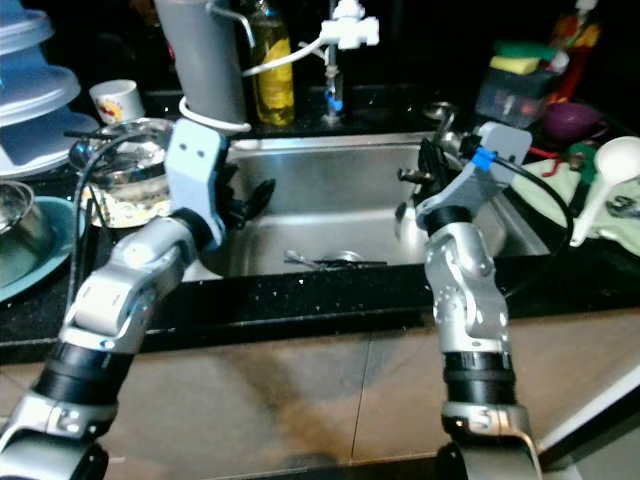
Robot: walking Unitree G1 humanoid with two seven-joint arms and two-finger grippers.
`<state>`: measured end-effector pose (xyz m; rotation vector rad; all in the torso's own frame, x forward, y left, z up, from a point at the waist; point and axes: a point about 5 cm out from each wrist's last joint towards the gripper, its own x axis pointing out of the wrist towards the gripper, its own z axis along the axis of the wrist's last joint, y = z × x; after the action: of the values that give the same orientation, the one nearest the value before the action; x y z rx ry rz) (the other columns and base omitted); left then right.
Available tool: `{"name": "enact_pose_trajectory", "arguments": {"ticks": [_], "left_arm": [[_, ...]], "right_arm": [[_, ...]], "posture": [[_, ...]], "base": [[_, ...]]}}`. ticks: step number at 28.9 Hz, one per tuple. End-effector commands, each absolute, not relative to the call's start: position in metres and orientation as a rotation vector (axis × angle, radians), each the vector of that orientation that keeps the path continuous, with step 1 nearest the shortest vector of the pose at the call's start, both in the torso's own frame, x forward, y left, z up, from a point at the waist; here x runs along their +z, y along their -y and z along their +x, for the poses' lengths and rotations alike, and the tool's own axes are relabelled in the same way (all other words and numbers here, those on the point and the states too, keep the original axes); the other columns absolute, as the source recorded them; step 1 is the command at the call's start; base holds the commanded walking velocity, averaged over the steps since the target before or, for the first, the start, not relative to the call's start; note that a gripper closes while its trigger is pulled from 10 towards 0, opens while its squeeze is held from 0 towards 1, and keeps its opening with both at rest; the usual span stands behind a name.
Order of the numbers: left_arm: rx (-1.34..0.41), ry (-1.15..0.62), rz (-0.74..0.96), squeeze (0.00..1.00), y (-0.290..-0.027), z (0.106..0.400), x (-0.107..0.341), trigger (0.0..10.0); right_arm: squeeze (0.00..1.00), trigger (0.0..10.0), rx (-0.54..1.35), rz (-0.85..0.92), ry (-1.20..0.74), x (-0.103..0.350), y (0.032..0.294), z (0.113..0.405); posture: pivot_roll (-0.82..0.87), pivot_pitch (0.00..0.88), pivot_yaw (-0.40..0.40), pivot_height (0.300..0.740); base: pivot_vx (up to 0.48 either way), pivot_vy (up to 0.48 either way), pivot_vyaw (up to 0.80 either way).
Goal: Kitchen organization
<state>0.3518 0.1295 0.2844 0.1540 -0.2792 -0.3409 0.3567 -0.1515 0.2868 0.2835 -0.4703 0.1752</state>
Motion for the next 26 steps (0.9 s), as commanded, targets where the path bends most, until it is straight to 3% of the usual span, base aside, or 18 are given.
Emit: {"name": "enact_pose_trajectory", "arguments": {"ticks": [1,9,26], "left_arm": [[-0.352,0.282,0.171,0.0,-0.1277,0.3512,0.2848,10.0],[-0.349,0.287,0.174,0.0,-0.1282,0.3511,0.2853,10.0],[-0.384,0.279,0.21,0.0,-0.1185,0.3518,0.2827,10.0]], "right_arm": [[0.0,10.0,0.158,0.264,0.49,0.2896,0.1577,0.3544],[0.0,10.0,0.16,0.261,0.493,0.29,0.1583,0.3533],[0.0,10.0,0.146,0.245,0.487,0.2871,0.1622,0.3535]], "posture": [[-0.06,0.12,-0.021,0.74],[-0.06,0.123,-0.022,0.74],[-0.06,0.133,-0.02,0.74]], "base": [[0.292,0.0,0.0],[0.278,0.0,0.0],[0.0,0.0,0.0]]}}
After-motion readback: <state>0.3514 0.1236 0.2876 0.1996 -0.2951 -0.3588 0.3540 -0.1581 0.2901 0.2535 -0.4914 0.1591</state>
